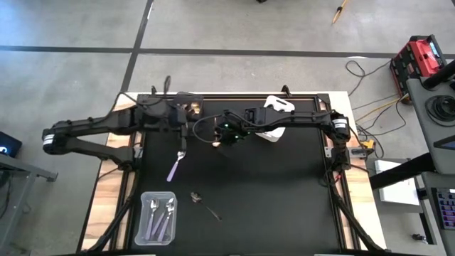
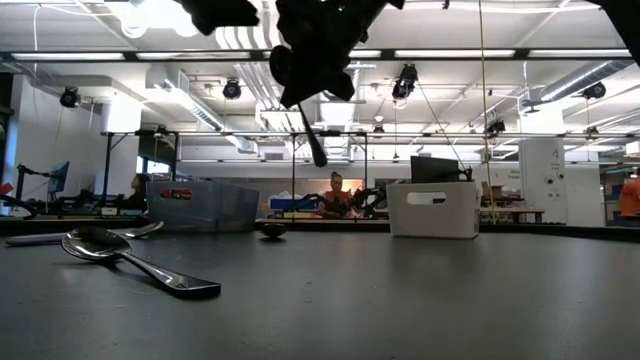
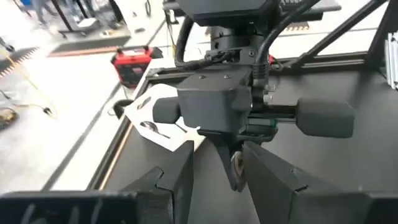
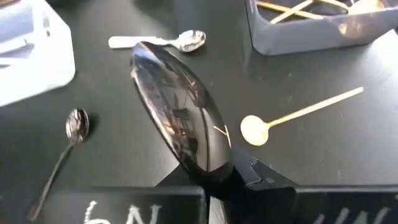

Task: Sort silverware by color (type)
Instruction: Put the black spoon into the white bin

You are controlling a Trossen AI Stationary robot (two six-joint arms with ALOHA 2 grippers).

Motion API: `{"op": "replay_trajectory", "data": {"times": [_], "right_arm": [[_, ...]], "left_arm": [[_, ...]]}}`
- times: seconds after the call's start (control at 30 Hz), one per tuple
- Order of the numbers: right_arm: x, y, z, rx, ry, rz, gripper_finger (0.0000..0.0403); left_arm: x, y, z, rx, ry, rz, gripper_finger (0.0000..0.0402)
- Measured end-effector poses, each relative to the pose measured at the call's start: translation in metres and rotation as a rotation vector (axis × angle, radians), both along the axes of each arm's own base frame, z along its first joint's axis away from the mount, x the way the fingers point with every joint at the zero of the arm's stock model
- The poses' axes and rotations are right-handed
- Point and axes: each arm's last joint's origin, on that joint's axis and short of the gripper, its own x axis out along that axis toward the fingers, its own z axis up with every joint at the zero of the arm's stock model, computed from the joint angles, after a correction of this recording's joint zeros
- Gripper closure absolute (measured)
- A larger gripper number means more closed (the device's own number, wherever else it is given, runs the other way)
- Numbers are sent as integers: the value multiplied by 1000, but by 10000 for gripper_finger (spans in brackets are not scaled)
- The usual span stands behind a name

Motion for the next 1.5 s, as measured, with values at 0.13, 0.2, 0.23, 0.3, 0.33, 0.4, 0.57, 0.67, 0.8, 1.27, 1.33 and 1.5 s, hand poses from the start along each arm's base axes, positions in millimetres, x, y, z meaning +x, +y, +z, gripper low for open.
{"op": "replay_trajectory", "data": {"times": [0.13,0.2,0.23,0.3,0.33,0.4,0.57,0.67,0.8,1.27,1.33,1.5], "right_arm": [[2,-4,1,5,-30,-33,394],[1,-9,2,10,-38,-53,394],[0,-13,3,12,-39,-64,394],[-1,-18,4,14,-50,-82,394],[-2,-22,6,13,-57,-89,394],[-4,-27,8,11,-68,-103,394],[-15,-45,13,16,-116,-140,394],[-26,-57,15,27,-128,-179,394],[-45,-74,17,72,-173,-218,394],[-143,-126,-3,261,-375,-490,394],[-156,-132,-6,278,-385,-546,394],[-182,-141,-16,318,-376,-652,394]], "left_arm": [[-18,-3,6,12,-51,-1,281],[-27,-5,6,17,-86,-1,281],[-31,-5,5,21,-109,-1,281],[-39,-7,1,26,-140,0,281],[-43,-7,-1,26,-164,1,280],[-50,-9,-5,22,-203,3,280],[-64,-11,-13,22,-259,8,280],[-69,-12,-13,23,-278,20,280],[-73,-12,-14,25,-287,21,280],[-70,-12,-20,21,-269,22,280],[-69,-12,-21,20,-263,22,280],[-65,-11,-24,17,-241,22,280]]}}
